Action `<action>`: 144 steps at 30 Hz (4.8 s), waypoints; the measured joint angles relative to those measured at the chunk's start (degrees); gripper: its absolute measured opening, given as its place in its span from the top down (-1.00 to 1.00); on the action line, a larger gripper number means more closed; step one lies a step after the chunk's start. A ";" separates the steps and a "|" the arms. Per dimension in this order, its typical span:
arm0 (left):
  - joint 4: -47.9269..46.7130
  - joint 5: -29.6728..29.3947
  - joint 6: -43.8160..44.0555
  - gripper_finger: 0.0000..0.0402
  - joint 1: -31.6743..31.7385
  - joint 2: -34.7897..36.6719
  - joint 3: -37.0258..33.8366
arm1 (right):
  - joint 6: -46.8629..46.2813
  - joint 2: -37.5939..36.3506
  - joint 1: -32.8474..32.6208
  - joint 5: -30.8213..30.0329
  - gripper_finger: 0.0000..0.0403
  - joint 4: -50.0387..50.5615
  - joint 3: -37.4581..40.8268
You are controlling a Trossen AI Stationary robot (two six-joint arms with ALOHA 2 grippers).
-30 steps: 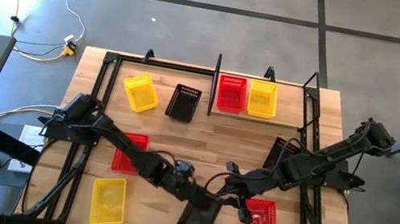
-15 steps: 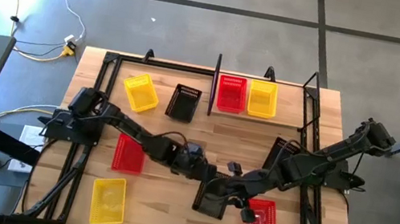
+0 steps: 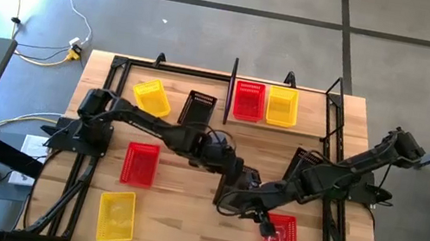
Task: Stack baskets on shelf by color
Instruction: Put the bottom black bin on the shelf
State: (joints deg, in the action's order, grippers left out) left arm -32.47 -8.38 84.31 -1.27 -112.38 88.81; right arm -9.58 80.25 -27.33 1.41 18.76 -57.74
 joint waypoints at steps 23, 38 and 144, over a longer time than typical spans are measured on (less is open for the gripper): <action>-5.37 -0.29 -5.47 1.00 3.58 0.04 9.12 | -2.92 2.97 2.14 -9.92 0.24 5.57 -0.02; -5.55 -1.72 -8.98 0.93 3.81 -0.02 9.07 | -7.78 3.30 3.34 -10.39 0.95 9.31 -0.02; -6.31 25.76 -61.29 0.44 24.56 10.21 9.08 | 20.59 -40.26 29.80 -32.17 1.00 46.12 20.19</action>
State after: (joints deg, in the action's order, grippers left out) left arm -38.79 17.39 23.02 23.29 -102.17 97.89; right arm 11.00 39.99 2.47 -30.76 64.88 -37.55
